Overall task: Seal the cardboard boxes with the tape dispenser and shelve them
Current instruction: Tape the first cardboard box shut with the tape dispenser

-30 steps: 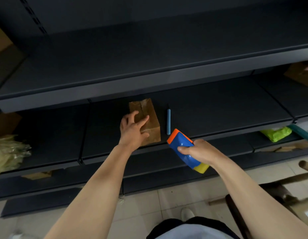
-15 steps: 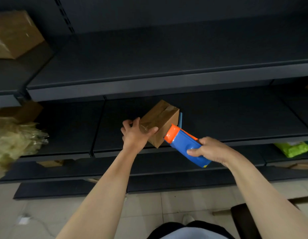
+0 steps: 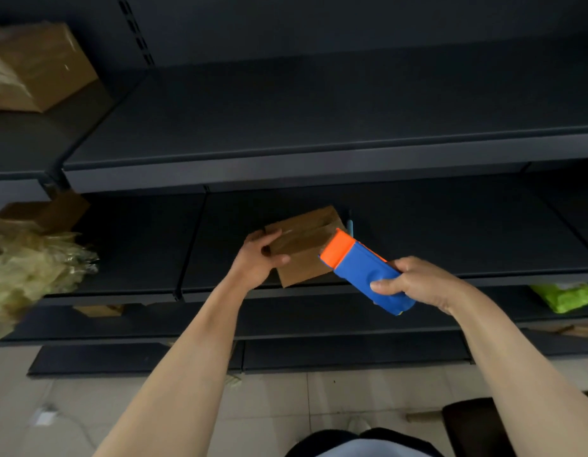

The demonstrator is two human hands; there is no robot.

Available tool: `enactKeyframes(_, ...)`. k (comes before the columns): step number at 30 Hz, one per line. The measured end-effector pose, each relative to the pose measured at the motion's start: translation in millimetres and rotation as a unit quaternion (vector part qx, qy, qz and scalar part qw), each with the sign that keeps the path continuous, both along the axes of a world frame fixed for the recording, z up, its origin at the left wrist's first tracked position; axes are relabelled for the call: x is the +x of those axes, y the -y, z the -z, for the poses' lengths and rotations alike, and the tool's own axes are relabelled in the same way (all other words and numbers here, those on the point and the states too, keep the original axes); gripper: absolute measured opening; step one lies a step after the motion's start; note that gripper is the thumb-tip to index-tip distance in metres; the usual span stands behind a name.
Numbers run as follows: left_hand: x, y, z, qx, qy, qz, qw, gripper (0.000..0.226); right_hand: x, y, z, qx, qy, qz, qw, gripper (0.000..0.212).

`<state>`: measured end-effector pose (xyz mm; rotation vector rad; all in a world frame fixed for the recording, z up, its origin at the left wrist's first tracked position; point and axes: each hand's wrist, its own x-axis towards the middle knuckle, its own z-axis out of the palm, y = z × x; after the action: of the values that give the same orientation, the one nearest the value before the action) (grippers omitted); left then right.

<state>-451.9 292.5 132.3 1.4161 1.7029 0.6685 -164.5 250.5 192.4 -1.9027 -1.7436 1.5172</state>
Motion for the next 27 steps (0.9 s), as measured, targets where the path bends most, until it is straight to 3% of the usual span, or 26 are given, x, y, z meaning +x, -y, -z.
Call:
enactKeyframes(5,-17.0,-6.5,-5.5,-0.001,0.051,-0.013,0.999,0.052,-5.4,-5.7,-2.2,-0.005,-0.004,-0.020,1.000,0.012)
enactKeyframes(8,-11.8,-10.8,-5.5,0.008,0.108,-0.072,0.992,0.051,-8.1,-9.1,-1.6,-0.004,-0.011,-0.022,1.000,0.013)
enactKeyframes(12,2.4,-19.9,-0.7,0.011,0.045,-0.148,0.988,0.051,-10.5,-14.0,1.6,-0.010,-0.030,-0.022,0.999,0.015)
enactKeyframes(17,6.7,-22.9,8.1,0.008,0.094,-0.209,0.973,0.035,-11.7,-20.7,4.8,-0.029,-0.067,-0.027,0.997,0.018)
enactKeyframes(27,9.0,-24.7,2.8,0.010,0.112,-0.192,0.975,0.039,-0.1,-25.8,8.5,-0.045,-0.123,-0.033,0.991,0.021)
